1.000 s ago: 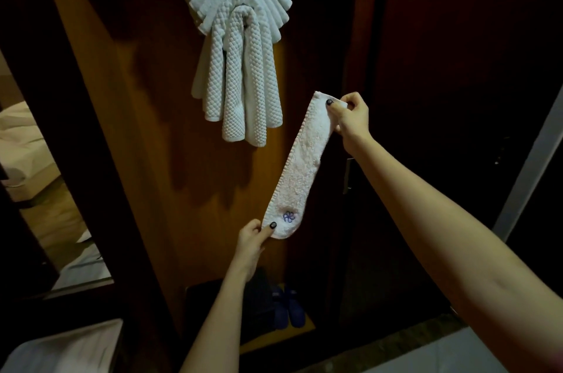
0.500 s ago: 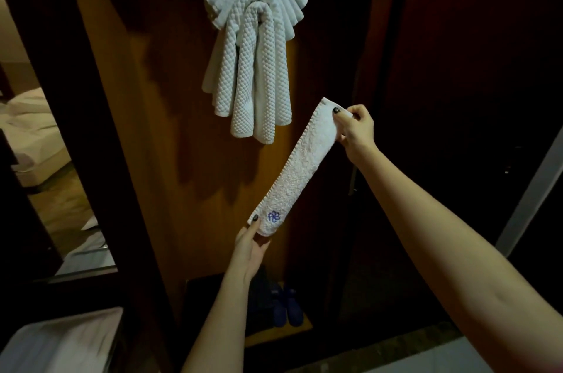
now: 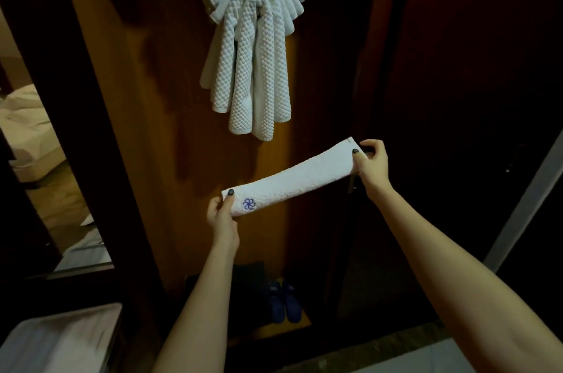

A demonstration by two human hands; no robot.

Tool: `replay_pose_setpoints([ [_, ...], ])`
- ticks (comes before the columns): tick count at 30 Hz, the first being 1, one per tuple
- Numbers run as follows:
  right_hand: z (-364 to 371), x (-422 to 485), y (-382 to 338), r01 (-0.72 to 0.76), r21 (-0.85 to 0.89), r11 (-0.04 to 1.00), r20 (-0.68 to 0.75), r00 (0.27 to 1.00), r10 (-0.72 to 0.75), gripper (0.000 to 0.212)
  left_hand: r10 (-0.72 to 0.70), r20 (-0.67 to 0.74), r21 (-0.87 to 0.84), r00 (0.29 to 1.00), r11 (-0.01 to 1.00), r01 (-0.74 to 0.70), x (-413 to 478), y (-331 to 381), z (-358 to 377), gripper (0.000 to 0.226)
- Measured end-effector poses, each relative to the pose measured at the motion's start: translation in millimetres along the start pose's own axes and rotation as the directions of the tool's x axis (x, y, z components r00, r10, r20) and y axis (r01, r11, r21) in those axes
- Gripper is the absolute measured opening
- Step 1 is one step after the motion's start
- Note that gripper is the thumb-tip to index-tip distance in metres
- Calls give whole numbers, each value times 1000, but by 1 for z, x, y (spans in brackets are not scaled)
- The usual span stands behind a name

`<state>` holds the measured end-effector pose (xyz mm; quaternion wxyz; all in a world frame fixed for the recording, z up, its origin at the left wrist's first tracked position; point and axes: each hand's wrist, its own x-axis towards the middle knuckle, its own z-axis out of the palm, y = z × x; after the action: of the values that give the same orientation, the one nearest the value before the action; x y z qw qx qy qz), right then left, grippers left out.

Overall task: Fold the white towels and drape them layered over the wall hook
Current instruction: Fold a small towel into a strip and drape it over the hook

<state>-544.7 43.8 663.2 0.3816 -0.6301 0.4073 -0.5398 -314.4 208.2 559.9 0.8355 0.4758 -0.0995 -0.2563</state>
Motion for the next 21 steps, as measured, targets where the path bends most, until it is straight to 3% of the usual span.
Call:
replay_pose_setpoints([
  [3, -2, -5, 10, -38, -65, 997, 121, 992, 46, 41, 87, -11, 55, 996, 995, -86, 7, 10, -1, 20],
  [6, -1, -8, 18, -79, -79, 994, 195, 976, 93, 39, 45, 51, 43, 998, 998, -47, 11, 18, -5, 16],
  [12, -8, -12, 18, -196, 54, 979, 357, 920, 164, 43, -2, 163, 6, 987, 1000, 1, 16, 33, -19, 8],
  [17, -7, -16, 18, -235, 50, 971, 427, 884, 192, 10, 64, 221, 68, 973, 994, -81, 19, 52, -25, 14],
  [21, -5, -18, 17, -184, 29, 983, 461, 875, 150, 11, 95, 296, 169, 950, 974, -151, 22, 65, -28, 17],
])
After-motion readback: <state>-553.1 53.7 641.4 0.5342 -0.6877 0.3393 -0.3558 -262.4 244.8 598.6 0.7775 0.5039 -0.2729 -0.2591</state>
